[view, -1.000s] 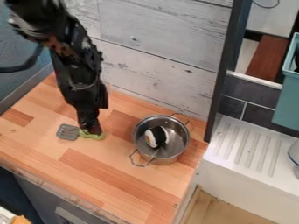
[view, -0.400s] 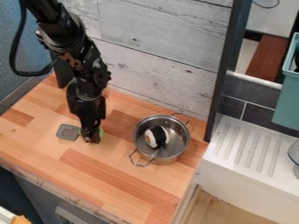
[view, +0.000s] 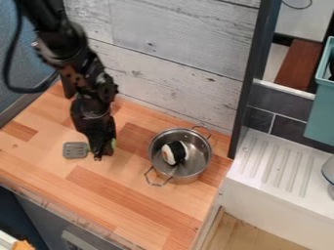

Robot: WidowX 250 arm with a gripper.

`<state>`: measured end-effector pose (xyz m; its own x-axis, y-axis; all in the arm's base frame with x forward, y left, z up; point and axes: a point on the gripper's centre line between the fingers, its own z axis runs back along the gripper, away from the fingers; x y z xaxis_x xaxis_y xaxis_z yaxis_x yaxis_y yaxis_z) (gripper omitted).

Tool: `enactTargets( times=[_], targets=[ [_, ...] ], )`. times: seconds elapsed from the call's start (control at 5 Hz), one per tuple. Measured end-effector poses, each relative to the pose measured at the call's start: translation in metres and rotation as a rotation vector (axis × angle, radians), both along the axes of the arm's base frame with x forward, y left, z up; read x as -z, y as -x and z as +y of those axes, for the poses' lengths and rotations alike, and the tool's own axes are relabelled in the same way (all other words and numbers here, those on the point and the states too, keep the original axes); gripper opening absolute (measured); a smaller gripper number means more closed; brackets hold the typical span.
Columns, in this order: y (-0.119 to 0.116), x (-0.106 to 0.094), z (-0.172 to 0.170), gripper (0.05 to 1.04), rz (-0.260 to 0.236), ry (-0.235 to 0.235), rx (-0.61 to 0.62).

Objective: Move the green spatula to the left side of the table

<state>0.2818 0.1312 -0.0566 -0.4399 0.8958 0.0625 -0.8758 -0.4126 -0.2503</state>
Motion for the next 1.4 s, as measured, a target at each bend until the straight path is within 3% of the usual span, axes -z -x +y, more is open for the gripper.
enactTargets(
  times=[0.4,0.6,1.0,1.2,1.4],
  targets=[
    [0.011,-0.023,0.009,0.419,-0.08,0.022,-0.072],
    [0.014,-0.048,0.021,0.419,-0.149,0.027,-0.15],
    [0.019,-0.077,0.059,0.419,-0.237,0.089,-0.548],
    [0.026,-0.072,0.095,0.419,-0.283,0.141,-0.803],
    [0.027,-0.053,0.126,0.419,-0.267,0.196,-1.034]
  ],
)
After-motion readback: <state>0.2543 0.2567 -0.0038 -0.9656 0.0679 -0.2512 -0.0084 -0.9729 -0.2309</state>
